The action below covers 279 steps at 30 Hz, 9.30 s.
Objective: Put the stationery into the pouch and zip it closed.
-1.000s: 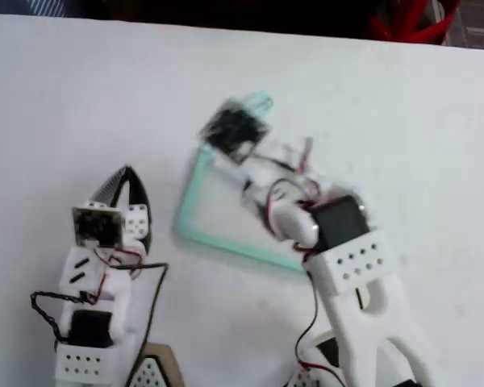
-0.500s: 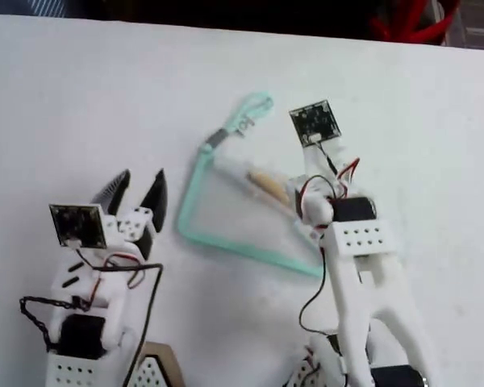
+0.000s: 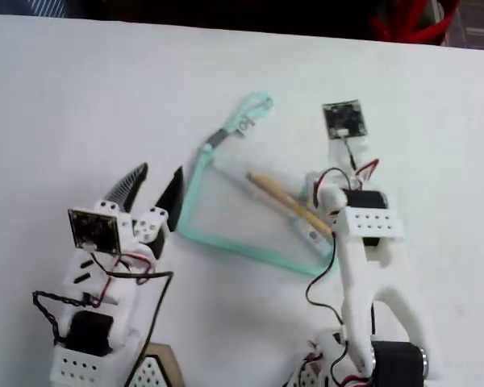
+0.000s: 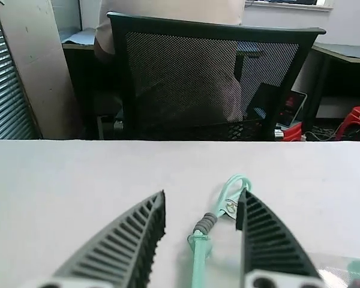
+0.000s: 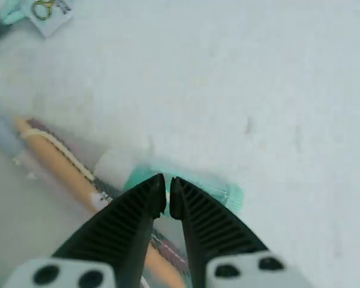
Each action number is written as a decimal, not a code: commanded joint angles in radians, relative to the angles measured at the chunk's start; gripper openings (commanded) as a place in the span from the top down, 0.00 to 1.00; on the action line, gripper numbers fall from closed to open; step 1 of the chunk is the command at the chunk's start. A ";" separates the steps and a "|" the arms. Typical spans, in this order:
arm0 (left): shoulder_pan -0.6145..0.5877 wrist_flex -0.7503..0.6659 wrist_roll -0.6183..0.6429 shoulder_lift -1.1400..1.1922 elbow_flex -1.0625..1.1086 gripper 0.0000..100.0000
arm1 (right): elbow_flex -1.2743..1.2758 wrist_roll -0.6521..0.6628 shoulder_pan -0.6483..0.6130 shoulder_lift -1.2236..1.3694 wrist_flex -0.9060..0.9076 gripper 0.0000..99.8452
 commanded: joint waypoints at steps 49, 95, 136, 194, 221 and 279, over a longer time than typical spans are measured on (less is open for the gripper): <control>-0.071 0.003 -0.046 -0.010 0.084 0.80 | -0.354 -0.414 0.206 0.447 0.219 0.98; -0.050 0.014 -0.005 -0.010 0.109 0.80 | -0.574 -0.181 0.002 0.608 0.311 0.98; -0.051 0.097 -0.003 -0.007 0.109 0.80 | -0.052 -0.181 -0.114 -0.923 0.127 0.98; -0.053 0.697 -0.098 -0.007 0.109 0.80 | 0.881 -0.178 -0.223 -1.414 0.507 0.98; -0.058 0.767 -0.077 -0.008 0.109 0.80 | 0.881 0.005 -0.262 -1.419 0.584 0.98; -0.058 0.767 -0.077 -0.008 0.109 0.80 | 0.881 0.002 -0.255 -1.417 0.584 0.98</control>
